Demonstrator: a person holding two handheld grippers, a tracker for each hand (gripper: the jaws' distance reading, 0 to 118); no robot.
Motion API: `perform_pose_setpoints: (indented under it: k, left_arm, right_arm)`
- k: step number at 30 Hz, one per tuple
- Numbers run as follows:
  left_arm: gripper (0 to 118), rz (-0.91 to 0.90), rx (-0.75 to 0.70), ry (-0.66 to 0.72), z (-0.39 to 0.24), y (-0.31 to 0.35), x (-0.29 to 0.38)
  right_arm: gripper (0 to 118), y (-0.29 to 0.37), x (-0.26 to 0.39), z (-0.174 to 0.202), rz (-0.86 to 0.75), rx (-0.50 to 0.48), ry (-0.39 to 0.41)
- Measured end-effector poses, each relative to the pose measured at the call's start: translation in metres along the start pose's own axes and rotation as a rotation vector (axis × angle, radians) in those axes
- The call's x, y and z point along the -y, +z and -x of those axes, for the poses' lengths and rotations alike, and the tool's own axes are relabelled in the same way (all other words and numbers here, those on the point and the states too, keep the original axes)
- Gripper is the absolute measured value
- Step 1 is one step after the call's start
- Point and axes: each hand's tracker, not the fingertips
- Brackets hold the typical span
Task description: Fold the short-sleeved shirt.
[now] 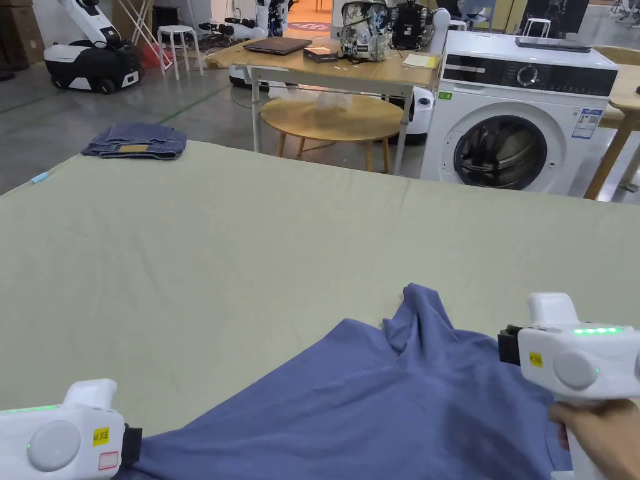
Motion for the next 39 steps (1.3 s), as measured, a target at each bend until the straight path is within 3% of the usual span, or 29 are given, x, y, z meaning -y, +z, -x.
perform_pose_setpoints:
  k: [3, 5, 8, 13, 15, 16, 18, 19, 20, 21, 25, 31, 32, 36, 39]
  left_arm:
    - [0, 0.008, -0.002, 0.007, 0.001, -0.002, 0.000]
    - [0, 0.013, -0.006, 0.000, -0.001, -0.004, -0.001]
    - [0, 0.010, -0.005, 0.000, -0.001, -0.004, -0.003]
    - [0, 0.008, -0.003, -0.006, -0.001, -0.004, -0.003]
    - [0, 0.008, -0.004, -0.009, -0.001, -0.004, -0.003]
    - [0, 0.007, -0.005, -0.013, -0.002, -0.003, -0.002]
    - [0, 0.008, -0.005, -0.024, -0.002, -0.003, -0.002]
    - [0, 0.004, -0.006, -0.033, -0.003, -0.003, -0.002]
    - [0, -0.001, -0.009, -0.036, -0.004, -0.003, -0.001]
    - [0, -0.001, -0.008, -0.036, -0.004, -0.003, 0.000]
    - [0, -0.024, 0.009, -0.056, -0.004, 0.002, 0.004]
    - [0, -0.132, 0.031, -0.074, 0.002, 0.024, 0.002]
    - [0, -0.156, 0.048, -0.077, 0.003, 0.031, 0.001]
    - [0, -0.228, 0.092, -0.062, 0.002, 0.053, -0.010]
    - [0, -0.322, 0.166, -0.040, 0.000, 0.073, -0.024]
  right_arm:
    - [70, -0.041, -0.017, -0.015, 0.095, -0.018, 0.019]
    - [70, -0.061, -0.024, -0.018, 0.130, -0.032, 0.060]
    - [71, -0.089, -0.027, -0.024, 0.205, -0.091, 0.042]
    - [71, -0.104, -0.017, -0.015, 0.294, -0.090, 0.065]
    - [70, -0.118, -0.015, -0.019, 0.290, -0.087, 0.040]
    - [66, -0.117, -0.017, -0.019, 0.292, -0.086, 0.027]
    - [46, -0.108, -0.017, -0.014, 0.289, -0.103, 0.033]
    - [35, -0.106, -0.016, -0.010, 0.277, -0.110, 0.057]
    - [9, -0.105, -0.015, -0.004, 0.274, -0.106, 0.076]
    - [2, -0.104, -0.016, 0.000, 0.272, -0.104, 0.092]
    - [2, -0.107, -0.020, 0.011, 0.271, -0.042, 0.124]
    - [2, -0.046, -0.030, 0.006, 0.127, 0.053, 0.013]
    - [2, -0.032, -0.032, 0.000, 0.096, 0.034, -0.022]
    - [2, 0.018, -0.037, -0.011, -0.029, 0.089, 0.005]
    - [2, 0.056, -0.043, -0.026, -0.095, 0.075, -0.048]
